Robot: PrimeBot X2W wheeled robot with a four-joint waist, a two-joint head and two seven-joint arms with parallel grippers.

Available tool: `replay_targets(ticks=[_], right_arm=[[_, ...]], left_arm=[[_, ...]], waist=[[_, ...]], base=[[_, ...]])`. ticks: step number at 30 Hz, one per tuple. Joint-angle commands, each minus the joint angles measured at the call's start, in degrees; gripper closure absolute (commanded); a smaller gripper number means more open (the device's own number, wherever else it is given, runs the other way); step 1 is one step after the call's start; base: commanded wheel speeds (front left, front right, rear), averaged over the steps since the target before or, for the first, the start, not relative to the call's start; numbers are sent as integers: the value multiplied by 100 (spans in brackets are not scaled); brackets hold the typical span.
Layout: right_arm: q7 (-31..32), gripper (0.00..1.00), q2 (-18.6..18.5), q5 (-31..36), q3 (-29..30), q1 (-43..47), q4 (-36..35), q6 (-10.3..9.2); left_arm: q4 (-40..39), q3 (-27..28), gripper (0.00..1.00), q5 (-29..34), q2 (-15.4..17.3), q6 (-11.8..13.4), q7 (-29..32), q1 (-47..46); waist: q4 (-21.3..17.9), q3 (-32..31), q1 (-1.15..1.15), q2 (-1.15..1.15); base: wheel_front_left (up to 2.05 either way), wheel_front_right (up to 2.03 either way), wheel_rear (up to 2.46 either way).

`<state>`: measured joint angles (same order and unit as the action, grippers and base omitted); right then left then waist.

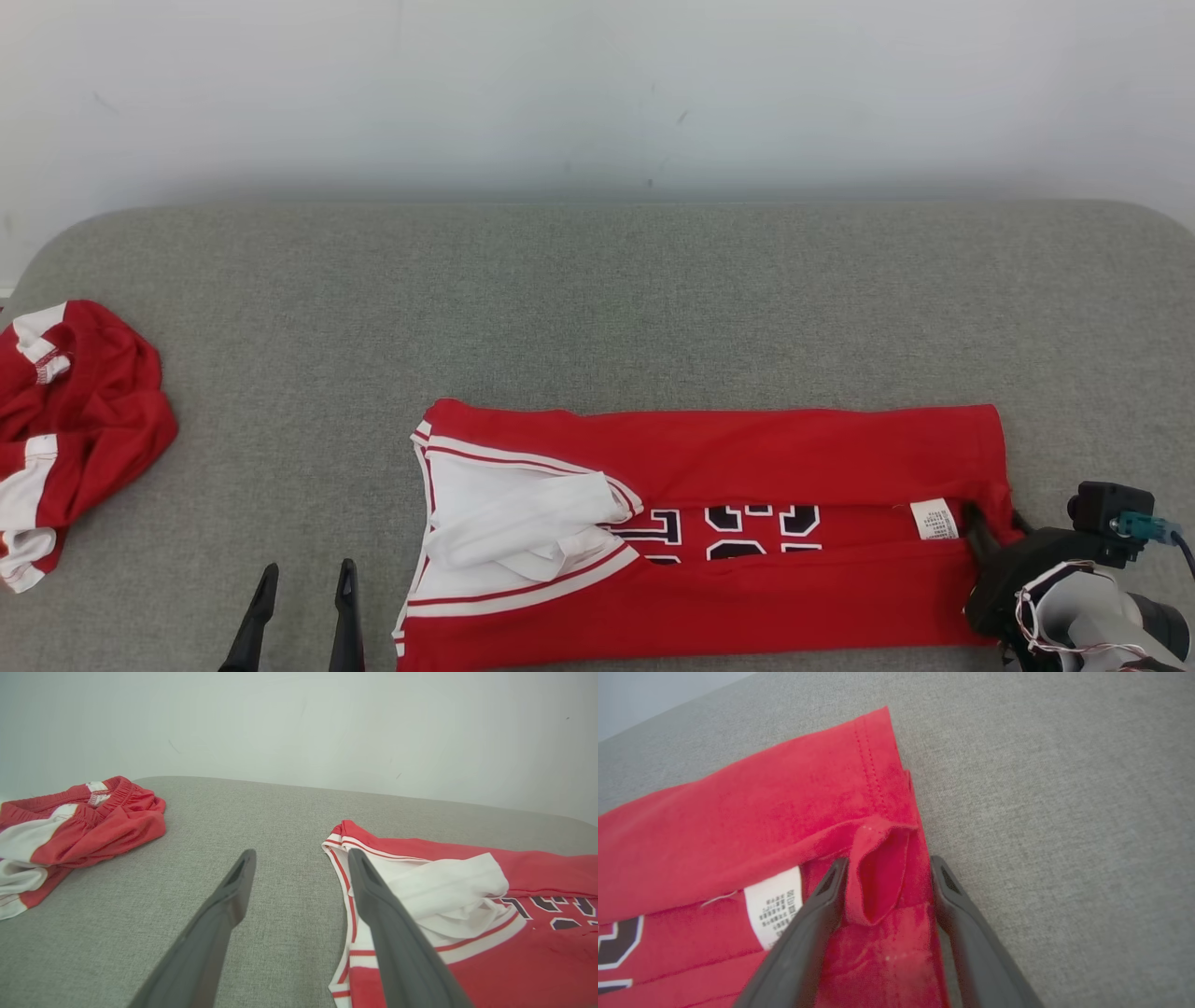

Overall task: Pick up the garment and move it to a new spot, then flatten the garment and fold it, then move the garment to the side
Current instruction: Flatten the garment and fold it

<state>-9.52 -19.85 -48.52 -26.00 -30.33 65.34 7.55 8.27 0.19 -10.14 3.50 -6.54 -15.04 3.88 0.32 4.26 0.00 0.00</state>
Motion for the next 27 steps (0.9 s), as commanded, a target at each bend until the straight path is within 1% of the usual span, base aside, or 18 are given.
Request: replay_targets(ticks=[1,4,7,15,20,24,27], right_arm=[[87,100,72,-56,-55,137,53,-10],[44,100,69,-116,-105,145,8,-11],[-62,100,-12,-178,-132,102,-27,-11],[-303,100,-573,-276,-68,-126,64,-12],[-400,100,-917,-324,-69,-107,-78,-11],[-437,100,-947,-326,-140,-104,-305,-11],[-474,100,-896,-380,-191,-84,-650,-11]], left_arm=[[9,22,0,27,-30,-4,-14,59],[25,54,0,45,-43,-30,-14,39],[34,92,0,43,-56,-42,-14,31],[39,189,0,63,-62,-42,-14,30],[35,317,0,22,-63,-5,-14,35],[73,401,0,53,-64,-7,-14,85],[124,472,0,131,-63,-4,-14,99]], waist=[[-4,-2,0,0],[-24,2,0,0],[-63,16,0,0],[-154,19,0,0],[-221,3,0,0],[-285,-10,0,0],[-337,-32,0,0]], base=[[0,0,0],[0,0,0],[0,0,0],[0,0,0],[0,0,0],[0,0,0],[0,0,0]])
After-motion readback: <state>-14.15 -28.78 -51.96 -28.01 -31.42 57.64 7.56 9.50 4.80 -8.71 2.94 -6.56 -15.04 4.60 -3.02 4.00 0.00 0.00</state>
